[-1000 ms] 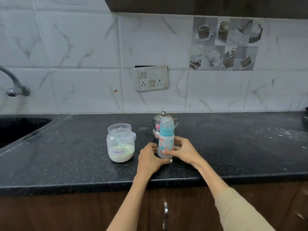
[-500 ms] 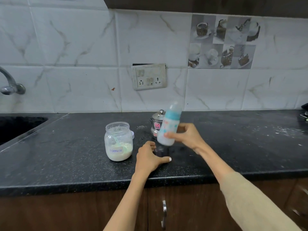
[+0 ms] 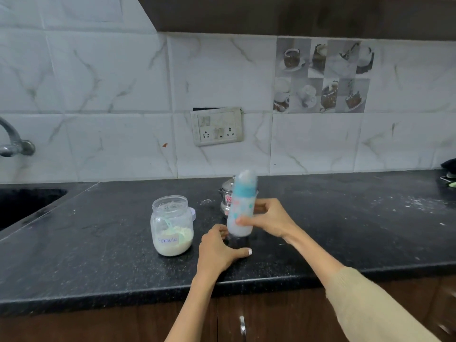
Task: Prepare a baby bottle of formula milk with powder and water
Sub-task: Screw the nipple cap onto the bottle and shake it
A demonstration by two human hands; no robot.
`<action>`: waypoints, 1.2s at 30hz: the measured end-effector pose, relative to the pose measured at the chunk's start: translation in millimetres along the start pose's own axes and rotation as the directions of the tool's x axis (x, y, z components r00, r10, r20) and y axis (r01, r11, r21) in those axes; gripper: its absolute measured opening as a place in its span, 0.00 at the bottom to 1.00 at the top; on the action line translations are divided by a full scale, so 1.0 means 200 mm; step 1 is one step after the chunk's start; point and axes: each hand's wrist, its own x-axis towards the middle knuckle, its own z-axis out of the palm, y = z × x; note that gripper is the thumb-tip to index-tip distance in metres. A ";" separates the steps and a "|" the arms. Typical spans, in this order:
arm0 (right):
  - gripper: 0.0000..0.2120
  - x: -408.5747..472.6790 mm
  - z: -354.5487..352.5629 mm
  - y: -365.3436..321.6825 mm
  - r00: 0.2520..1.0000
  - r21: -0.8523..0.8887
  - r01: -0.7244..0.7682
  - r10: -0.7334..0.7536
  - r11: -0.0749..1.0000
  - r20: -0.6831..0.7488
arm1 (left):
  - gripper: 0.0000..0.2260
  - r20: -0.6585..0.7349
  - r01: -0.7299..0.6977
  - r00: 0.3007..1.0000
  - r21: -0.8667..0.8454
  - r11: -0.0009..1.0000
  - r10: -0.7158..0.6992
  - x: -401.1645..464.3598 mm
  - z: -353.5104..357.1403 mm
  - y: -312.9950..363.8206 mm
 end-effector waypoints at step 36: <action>0.23 -0.02 0.01 0.01 0.999 -0.012 0.022 -0.022 1.000 0.024 | 0.34 -0.004 -0.010 1.000 0.023 1.000 0.010 0.01 0.00 0.00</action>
